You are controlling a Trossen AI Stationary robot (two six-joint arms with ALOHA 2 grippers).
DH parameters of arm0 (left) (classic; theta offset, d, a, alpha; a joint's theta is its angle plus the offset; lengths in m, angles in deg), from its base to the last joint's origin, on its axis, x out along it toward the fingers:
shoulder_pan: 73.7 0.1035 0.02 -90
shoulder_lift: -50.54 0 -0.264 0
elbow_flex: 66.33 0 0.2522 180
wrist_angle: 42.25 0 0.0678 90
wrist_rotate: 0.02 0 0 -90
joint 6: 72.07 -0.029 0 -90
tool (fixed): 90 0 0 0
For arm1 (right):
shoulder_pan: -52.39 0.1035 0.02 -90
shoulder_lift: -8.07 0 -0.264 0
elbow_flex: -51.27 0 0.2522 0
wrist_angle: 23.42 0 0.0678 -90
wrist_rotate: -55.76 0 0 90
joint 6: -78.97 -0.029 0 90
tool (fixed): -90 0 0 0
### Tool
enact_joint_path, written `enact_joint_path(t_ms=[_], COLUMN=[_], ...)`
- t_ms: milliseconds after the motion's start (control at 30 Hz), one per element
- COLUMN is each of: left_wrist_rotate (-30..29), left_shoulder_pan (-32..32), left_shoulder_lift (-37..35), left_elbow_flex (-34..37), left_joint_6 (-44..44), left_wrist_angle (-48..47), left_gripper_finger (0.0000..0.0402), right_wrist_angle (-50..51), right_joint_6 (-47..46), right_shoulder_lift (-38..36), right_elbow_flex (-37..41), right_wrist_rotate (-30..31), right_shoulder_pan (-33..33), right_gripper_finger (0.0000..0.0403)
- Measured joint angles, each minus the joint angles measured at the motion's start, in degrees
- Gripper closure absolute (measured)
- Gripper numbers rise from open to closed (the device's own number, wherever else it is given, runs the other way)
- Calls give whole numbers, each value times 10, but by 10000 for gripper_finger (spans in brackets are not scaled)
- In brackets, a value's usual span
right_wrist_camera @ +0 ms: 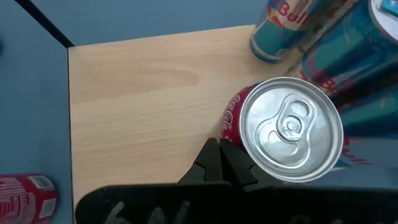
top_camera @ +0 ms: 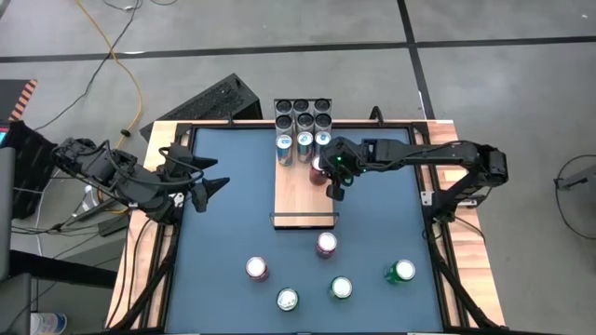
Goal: Place canned beverage on shelf
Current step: Adjust the soda cans on the shelf, then put the right red soda can on the shelf aligned with the other red soda can
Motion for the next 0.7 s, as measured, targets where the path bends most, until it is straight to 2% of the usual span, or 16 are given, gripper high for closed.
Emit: enact_joint_path(t_ms=[167,467,633,700], left_wrist_rotate=[0,0,0,3], left_shoulder_pan=[0,0,0,0], left_shoulder_lift=[0,0,0,0], left_elbow_flex=[0,0,0,0], left_joint_6=[0,0,0,0], left_wrist_angle=[-2,-3,-3,-3], left_gripper_finger=[72,72,72,72], right_wrist_angle=[1,6,10,39], right_joint_6=[-17,-41,-36,-26], right_shoulder_lift=[0,-2,-9,-8], right_elbow_flex=[0,-1,-43,-74], right_wrist_rotate=[38,37,32,30], right_shoulder_pan=[1,11,40,52], right_gripper_finger=[403,403,403,403])
